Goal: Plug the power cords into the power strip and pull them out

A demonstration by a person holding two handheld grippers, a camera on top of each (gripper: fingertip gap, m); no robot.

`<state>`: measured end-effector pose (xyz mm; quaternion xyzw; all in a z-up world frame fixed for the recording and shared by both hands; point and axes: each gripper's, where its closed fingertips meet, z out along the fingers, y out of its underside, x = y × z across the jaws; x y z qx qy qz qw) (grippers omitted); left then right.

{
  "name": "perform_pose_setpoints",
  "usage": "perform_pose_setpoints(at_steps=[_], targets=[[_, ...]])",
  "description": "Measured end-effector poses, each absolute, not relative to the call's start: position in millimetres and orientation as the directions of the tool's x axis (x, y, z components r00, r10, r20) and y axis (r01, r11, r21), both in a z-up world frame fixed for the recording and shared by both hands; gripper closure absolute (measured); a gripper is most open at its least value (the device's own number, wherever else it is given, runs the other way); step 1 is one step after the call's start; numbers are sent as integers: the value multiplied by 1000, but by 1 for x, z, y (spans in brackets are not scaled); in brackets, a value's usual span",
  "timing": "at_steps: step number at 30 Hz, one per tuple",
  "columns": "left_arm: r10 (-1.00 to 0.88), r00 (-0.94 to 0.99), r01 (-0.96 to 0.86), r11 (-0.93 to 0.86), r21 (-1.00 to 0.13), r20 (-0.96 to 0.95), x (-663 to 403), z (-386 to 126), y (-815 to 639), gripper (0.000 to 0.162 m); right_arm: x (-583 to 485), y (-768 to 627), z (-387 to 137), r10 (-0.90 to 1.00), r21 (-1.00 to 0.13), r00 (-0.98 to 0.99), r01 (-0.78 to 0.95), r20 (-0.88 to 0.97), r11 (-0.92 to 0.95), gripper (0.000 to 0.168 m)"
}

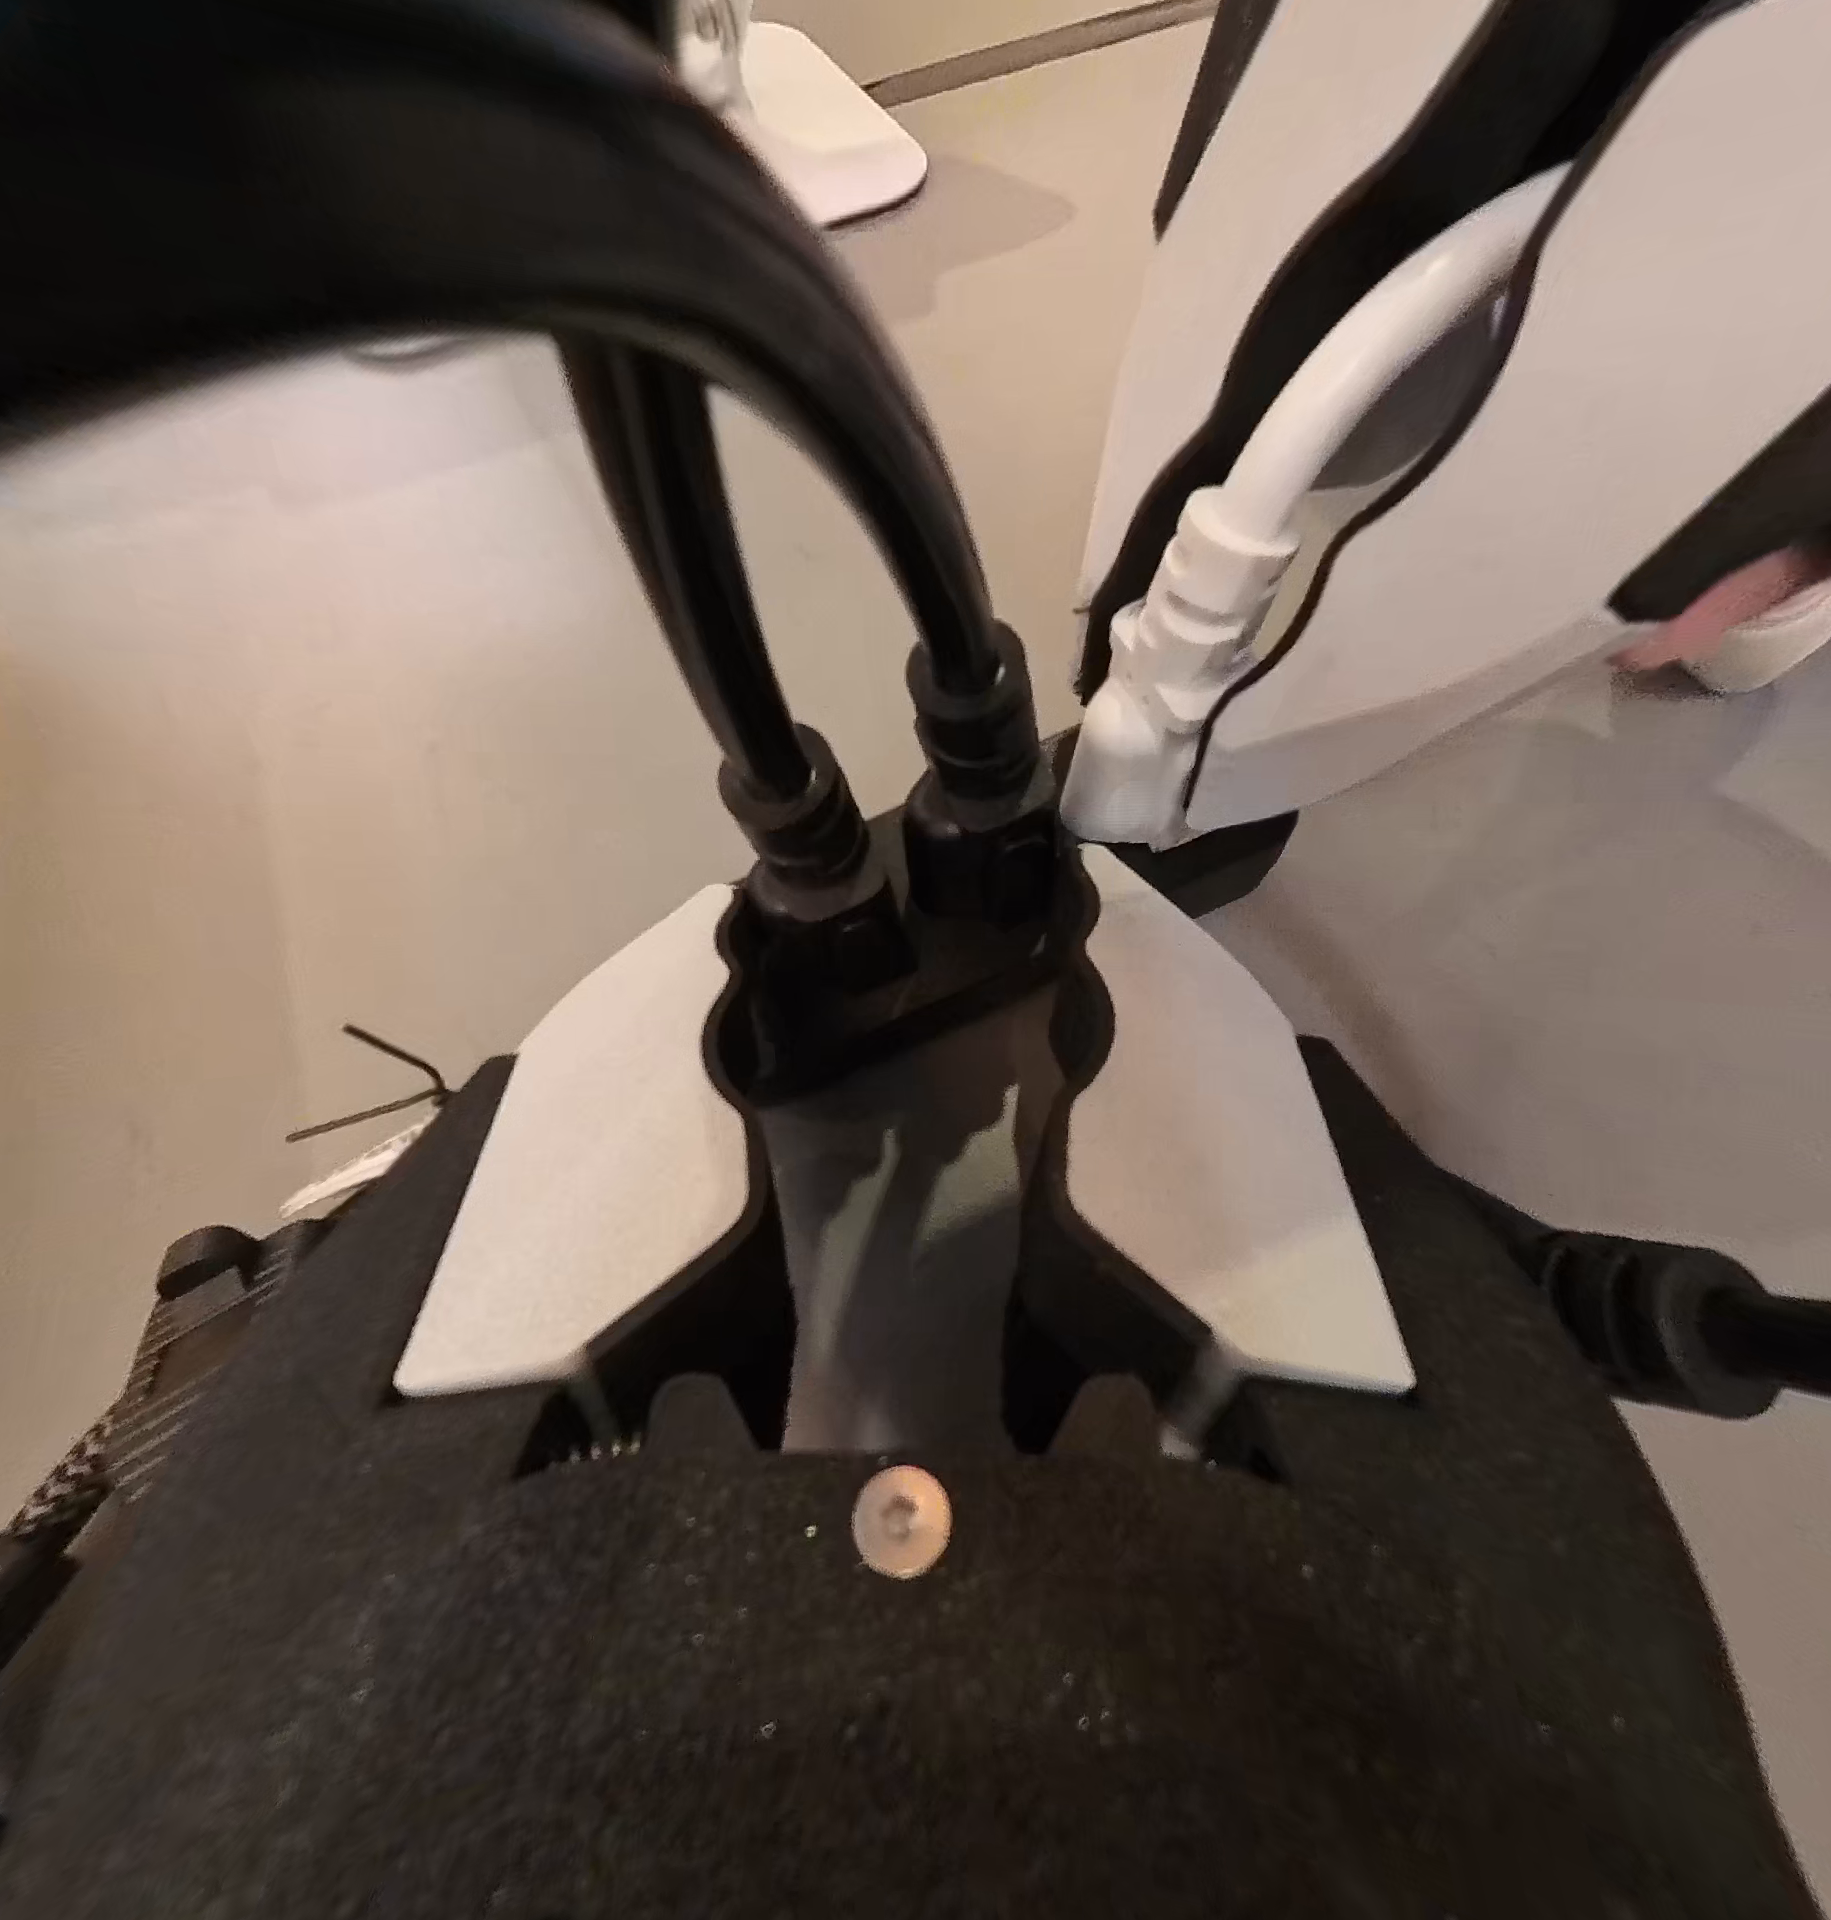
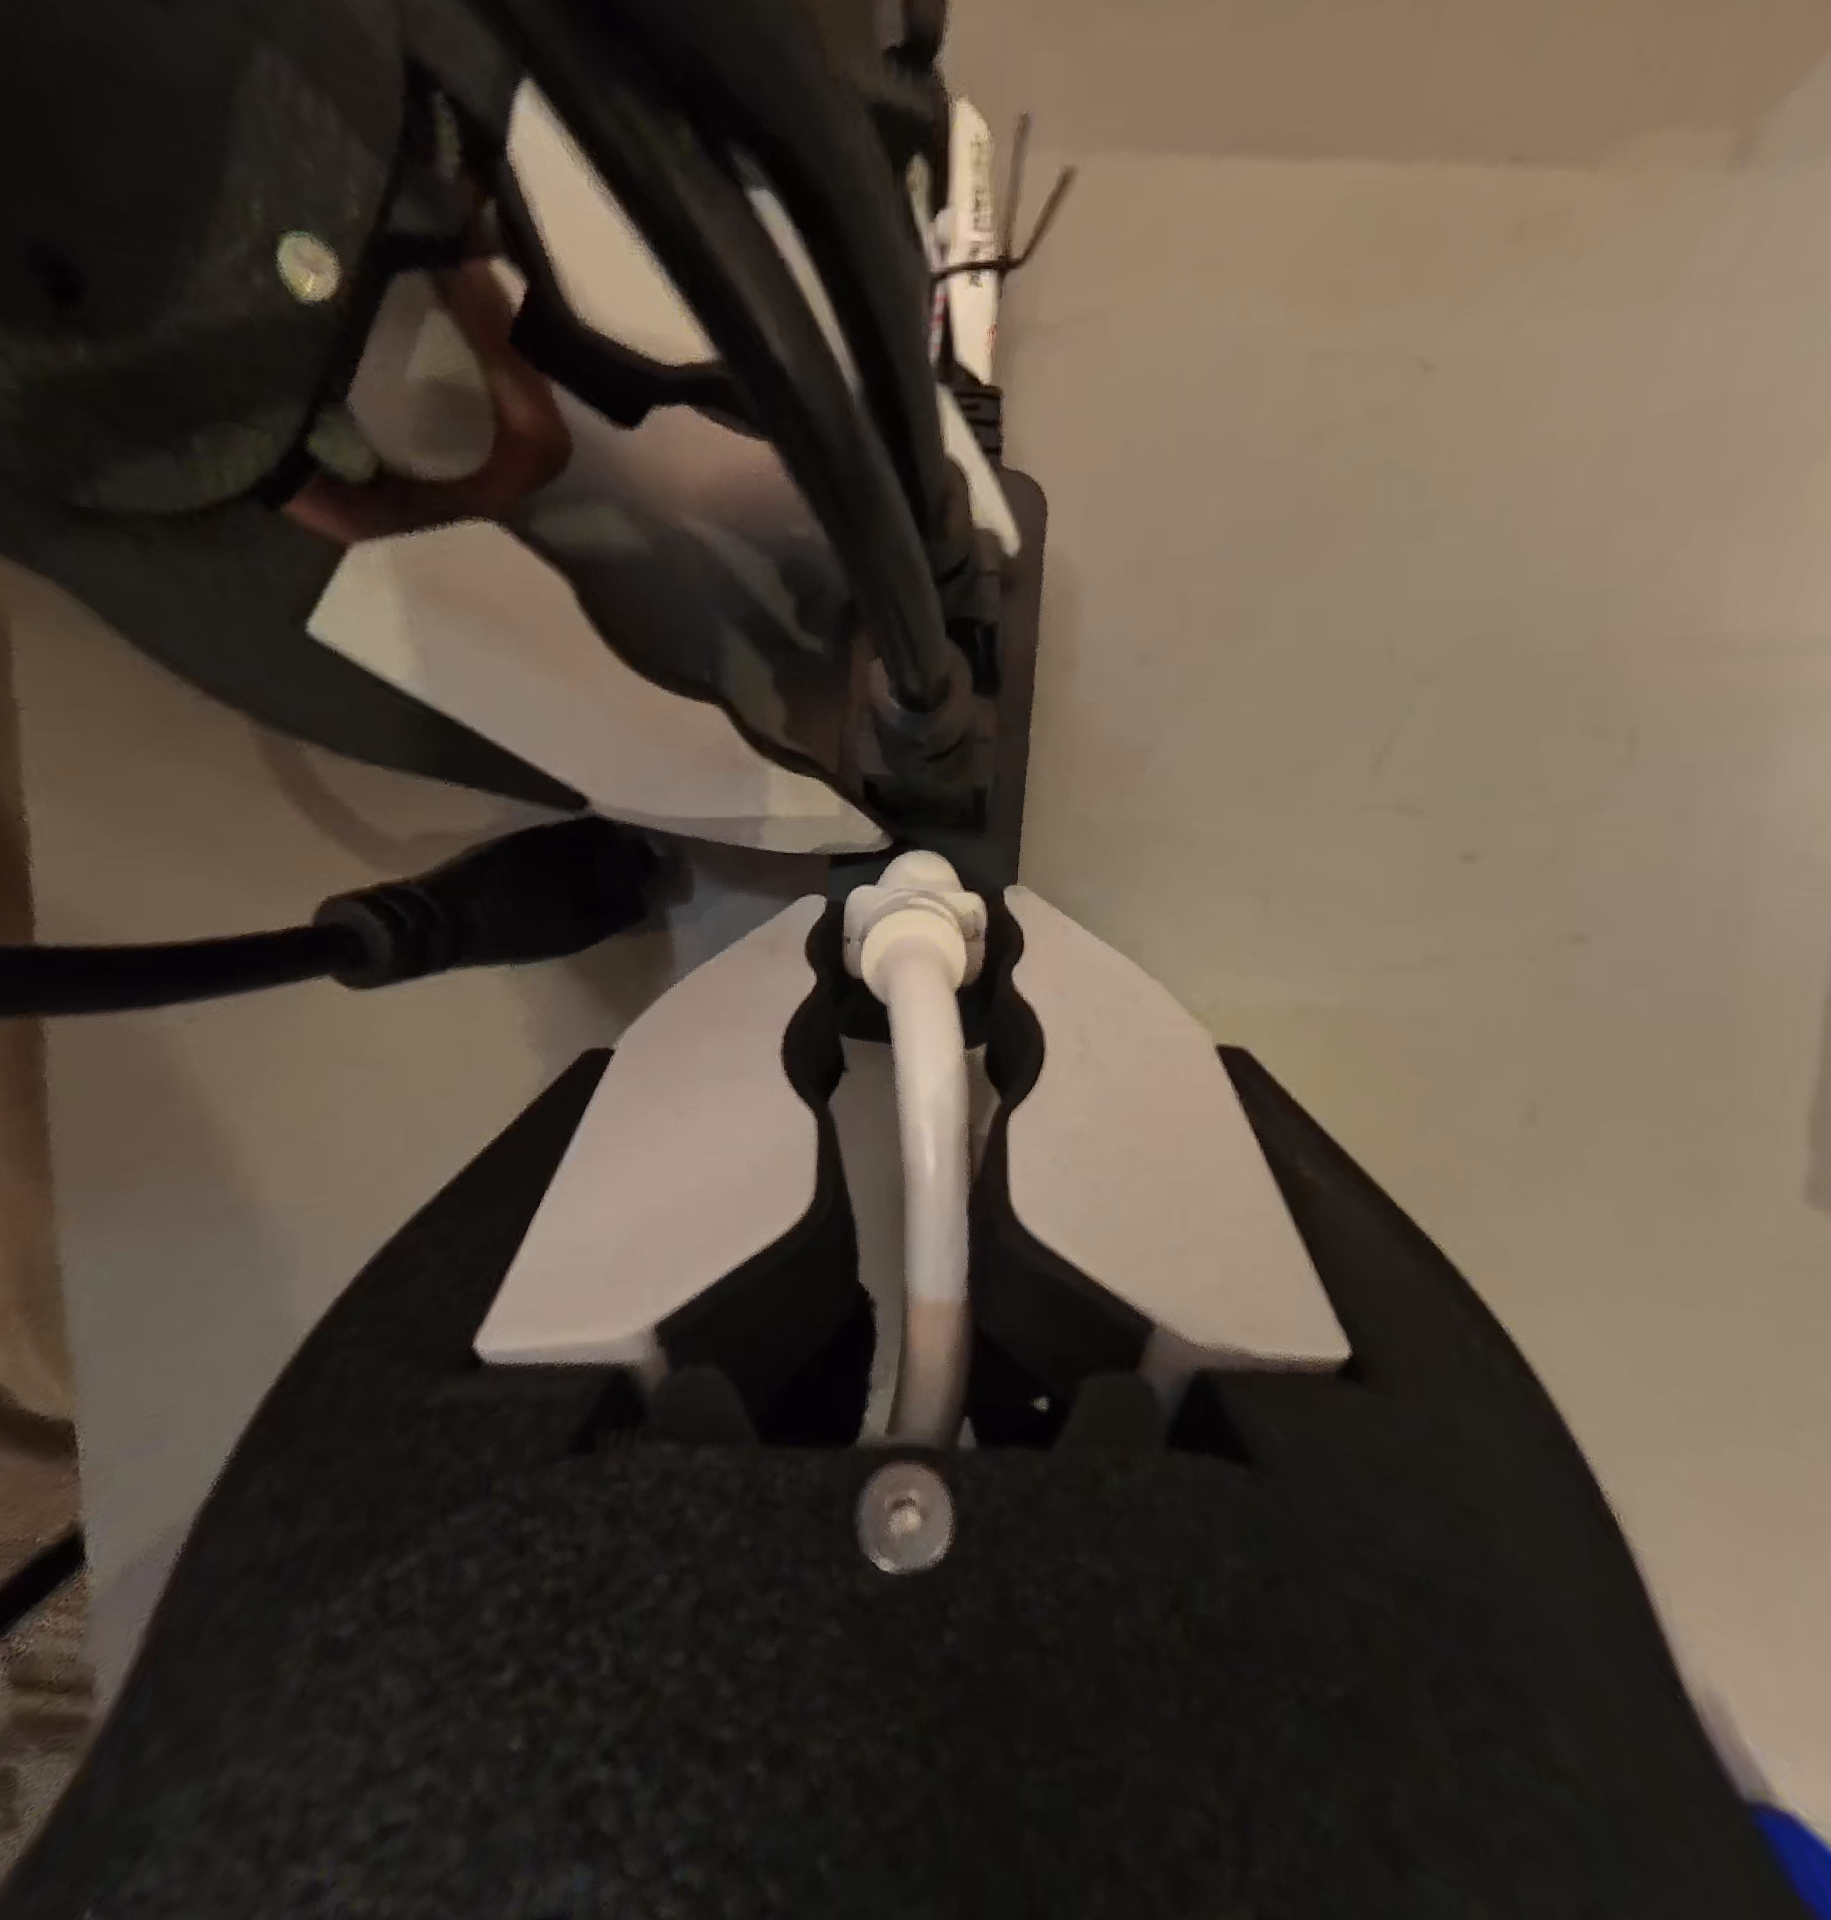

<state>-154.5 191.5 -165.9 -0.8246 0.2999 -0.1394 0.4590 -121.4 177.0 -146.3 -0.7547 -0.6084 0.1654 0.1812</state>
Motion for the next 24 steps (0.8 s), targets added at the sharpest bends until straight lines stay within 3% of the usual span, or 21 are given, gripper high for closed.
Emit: perform_pose_setpoints(at_steps=[24], targets=[[-635,772,-347,-390,-853,-23,-153,-163,191,104,-120,177,-138,979,-458,203,869,-17,-188,146]])
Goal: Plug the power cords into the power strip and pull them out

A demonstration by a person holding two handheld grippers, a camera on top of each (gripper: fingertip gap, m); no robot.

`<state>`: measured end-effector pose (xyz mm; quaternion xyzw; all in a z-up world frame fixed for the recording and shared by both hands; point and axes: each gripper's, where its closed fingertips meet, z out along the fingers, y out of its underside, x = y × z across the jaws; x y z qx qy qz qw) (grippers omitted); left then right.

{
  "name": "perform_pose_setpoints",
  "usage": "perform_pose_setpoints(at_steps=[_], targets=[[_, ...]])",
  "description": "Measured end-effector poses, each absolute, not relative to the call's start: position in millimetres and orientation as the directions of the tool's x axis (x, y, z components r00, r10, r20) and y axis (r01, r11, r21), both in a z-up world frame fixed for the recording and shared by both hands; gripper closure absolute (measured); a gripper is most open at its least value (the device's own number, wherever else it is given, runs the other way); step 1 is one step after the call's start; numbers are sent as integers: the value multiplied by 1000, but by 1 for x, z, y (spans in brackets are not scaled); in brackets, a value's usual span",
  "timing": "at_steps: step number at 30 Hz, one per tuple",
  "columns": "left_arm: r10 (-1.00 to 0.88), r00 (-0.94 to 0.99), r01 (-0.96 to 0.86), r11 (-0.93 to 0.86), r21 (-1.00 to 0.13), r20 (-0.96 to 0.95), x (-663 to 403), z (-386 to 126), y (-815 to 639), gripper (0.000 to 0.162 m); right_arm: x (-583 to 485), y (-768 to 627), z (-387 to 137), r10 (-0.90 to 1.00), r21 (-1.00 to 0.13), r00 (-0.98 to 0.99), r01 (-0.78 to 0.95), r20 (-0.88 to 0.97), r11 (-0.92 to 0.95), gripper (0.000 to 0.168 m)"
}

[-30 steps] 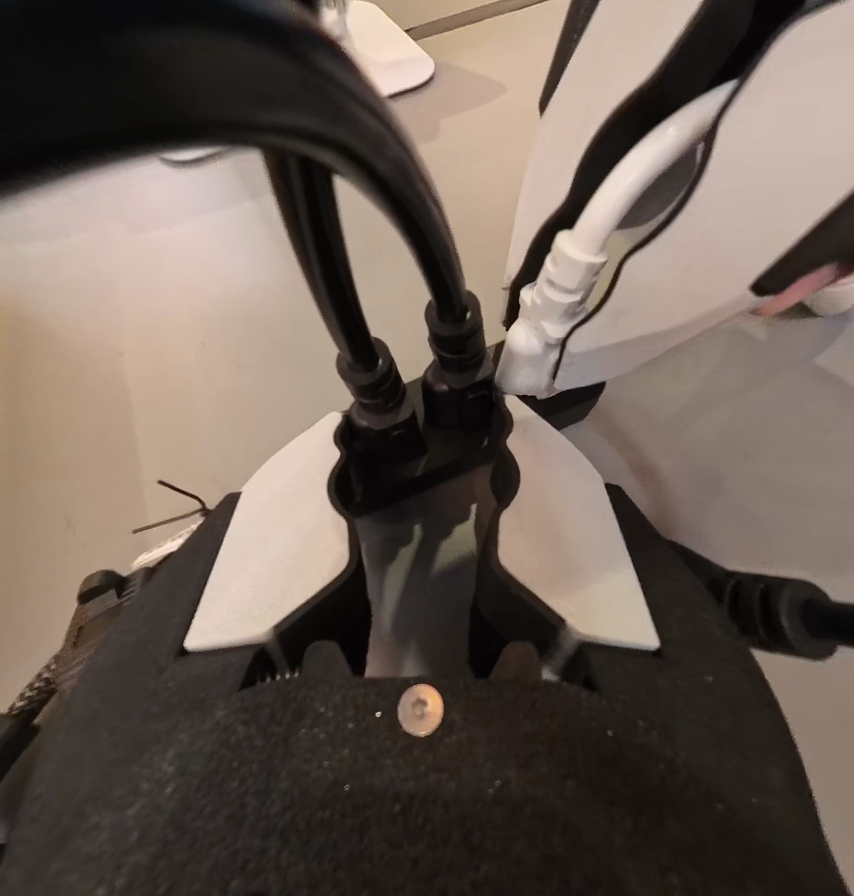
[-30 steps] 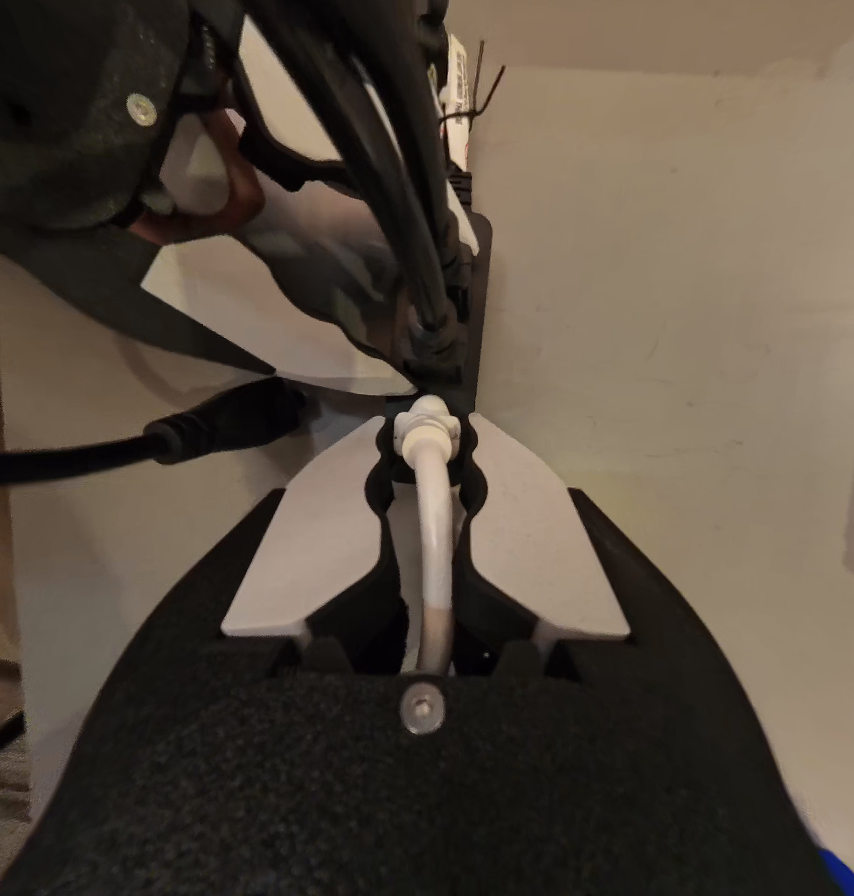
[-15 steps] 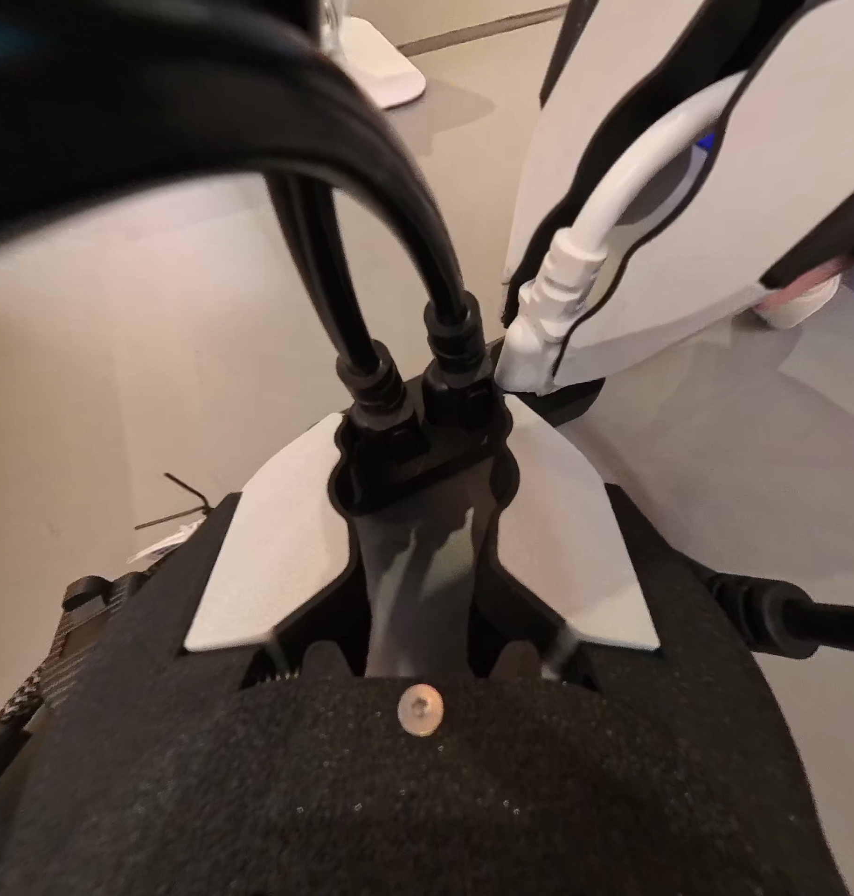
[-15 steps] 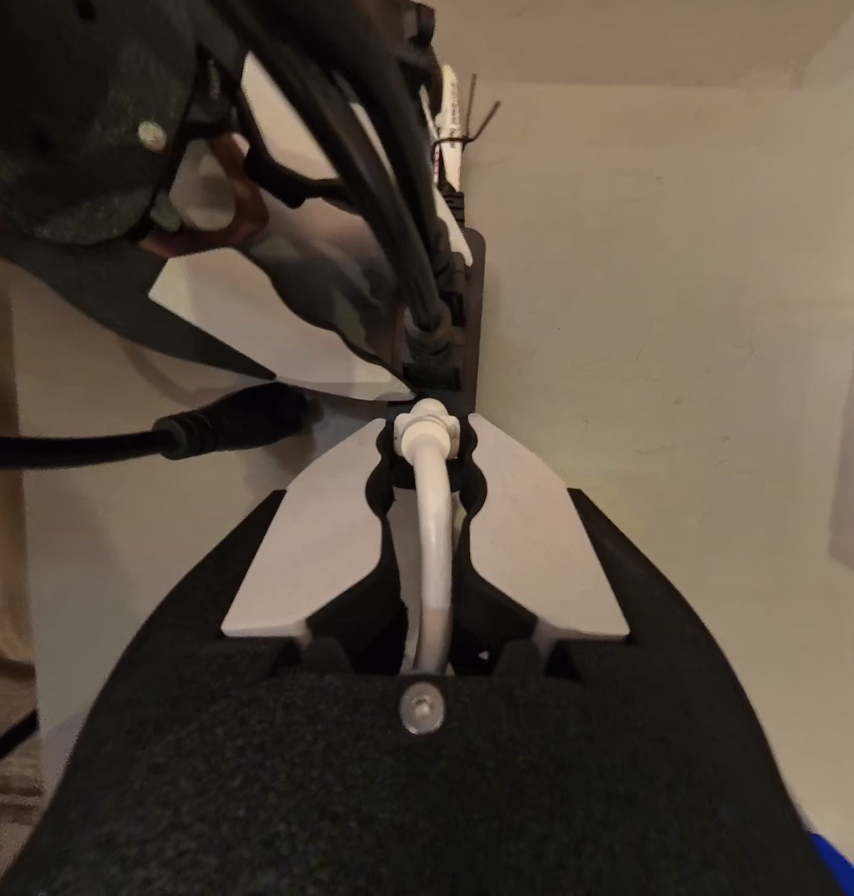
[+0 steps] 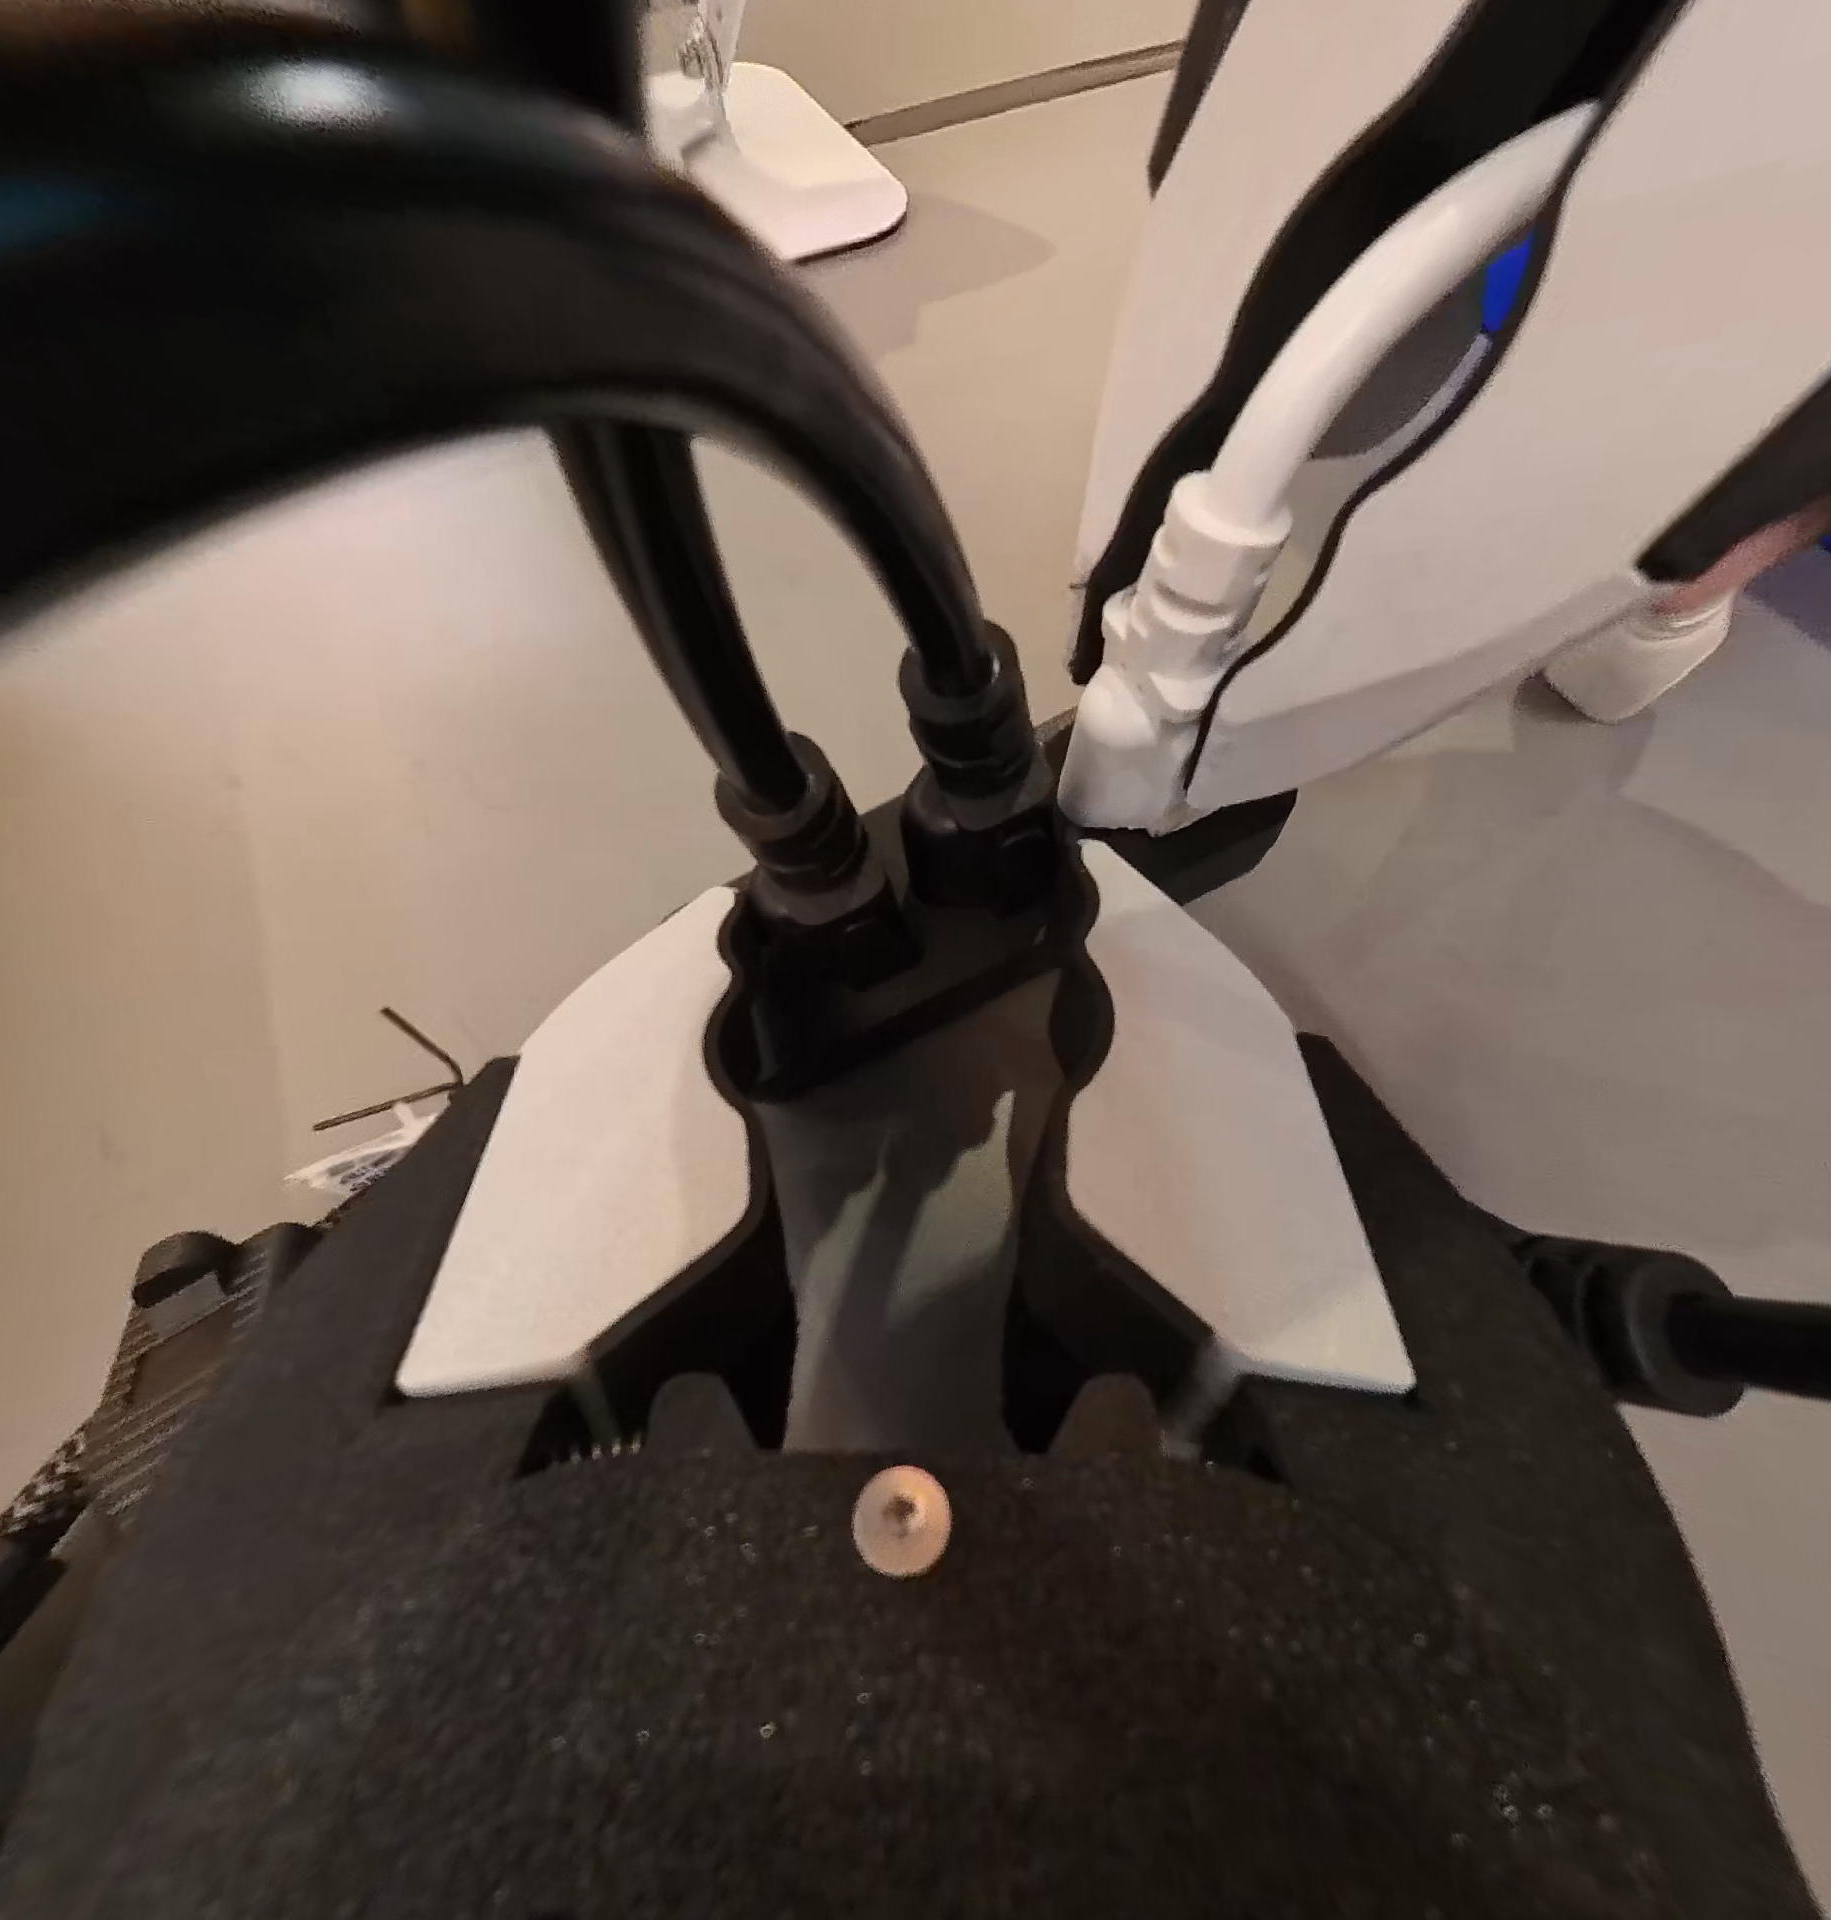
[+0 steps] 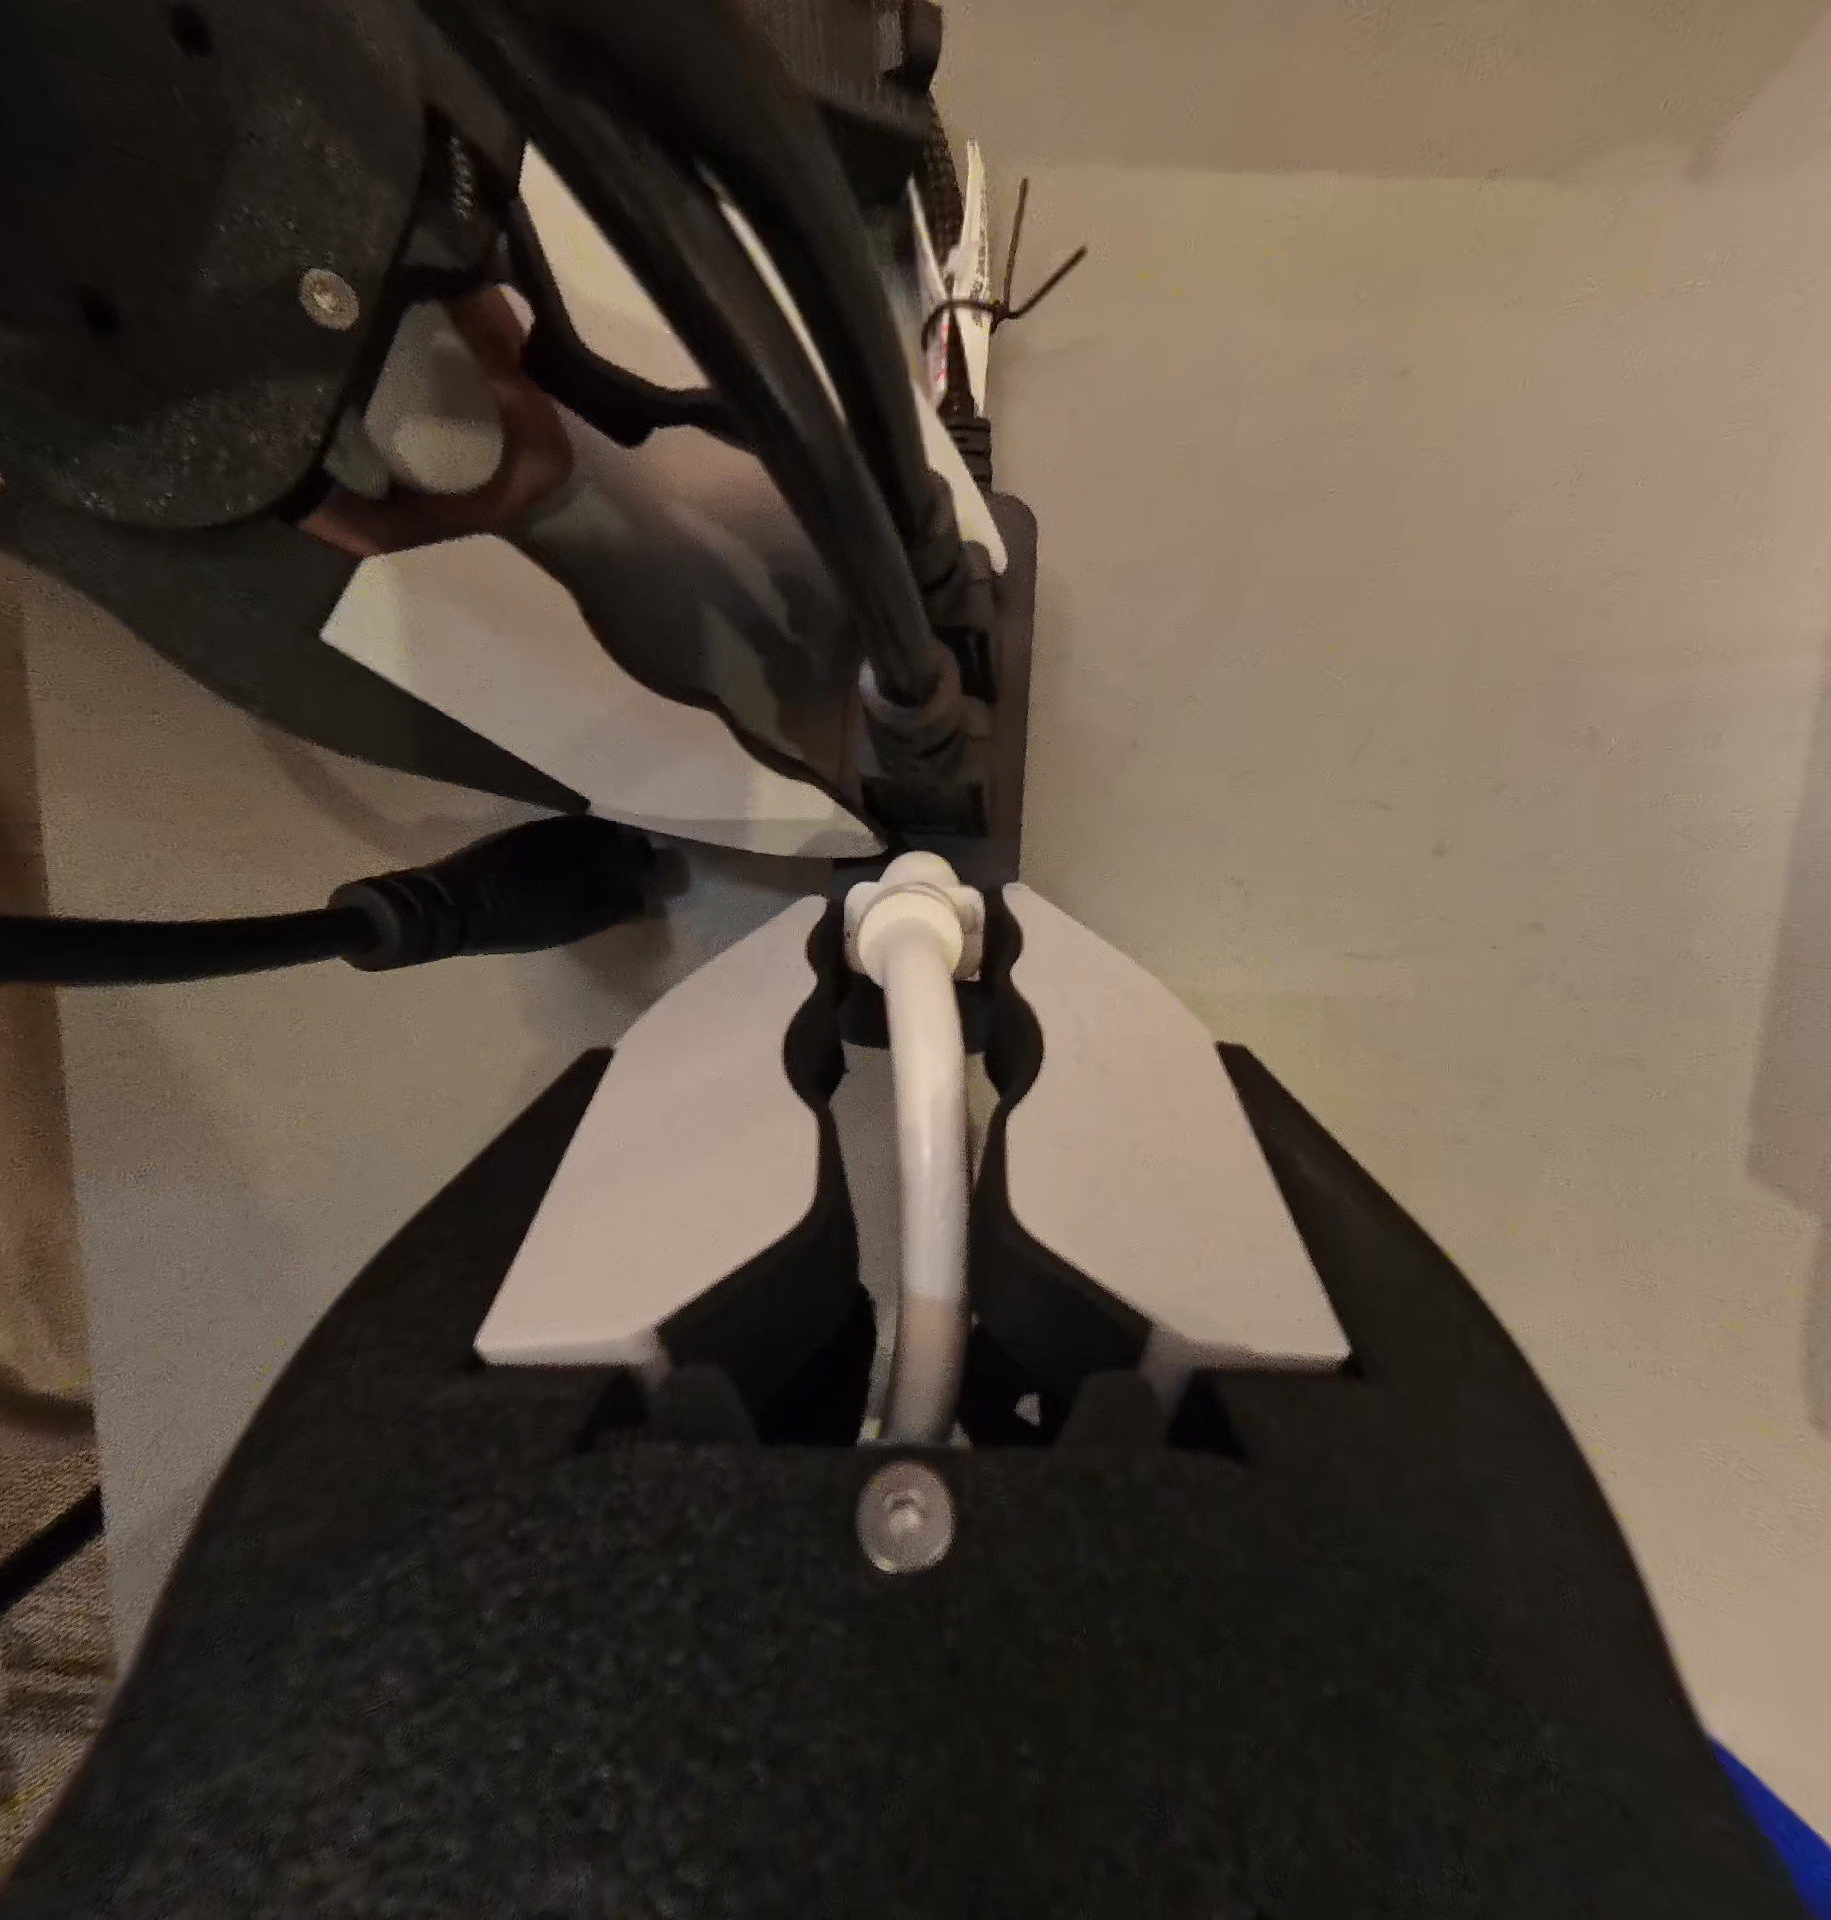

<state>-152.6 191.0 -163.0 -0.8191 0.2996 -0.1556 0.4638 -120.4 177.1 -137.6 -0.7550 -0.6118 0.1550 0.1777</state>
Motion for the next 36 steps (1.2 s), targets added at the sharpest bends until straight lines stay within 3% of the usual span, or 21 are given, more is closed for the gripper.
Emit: perform_pose_setpoints(at_steps=[12,14,17,19,23,28,32,36], targets=[[-635,772,-346,-385,-855,-26,-153,-163,190,104,-122,175,-135,985,-436,168,890,38,-135,145],[-635,771,-363,-391,-846,-37,-152,-165,190,104,-120,176,-139,977,-446,212,875,-2,-190,145],[-665,742,-435,-387,-813,-80,-150,-171,187,105,-112,169,-155,980,-372,197,907,-39,-197,144],[-677,733,-440,-387,-810,-74,-151,-172,187,106,-114,166,-156,966,-405,234,877,-112,-259,143],[-693,719,-439,-388,-810,-58,-151,-172,187,107,-95,175,-135,950,-422,312,864,21,-274,129],[-681,730,-433,-392,-811,-60,-153,-171,187,107,-91,144,-86,883,-664,451,701,127,-262,128],[-668,741,-429,-394,-813,-68,-155,-171,187,107,-98,118,-116,794,-784,570,583,209,-213,116],[-677,733,-429,-394,-813,-59,-156,-171,185,107,-92,146,-140,682,-808,665,559,304,-184,123]])
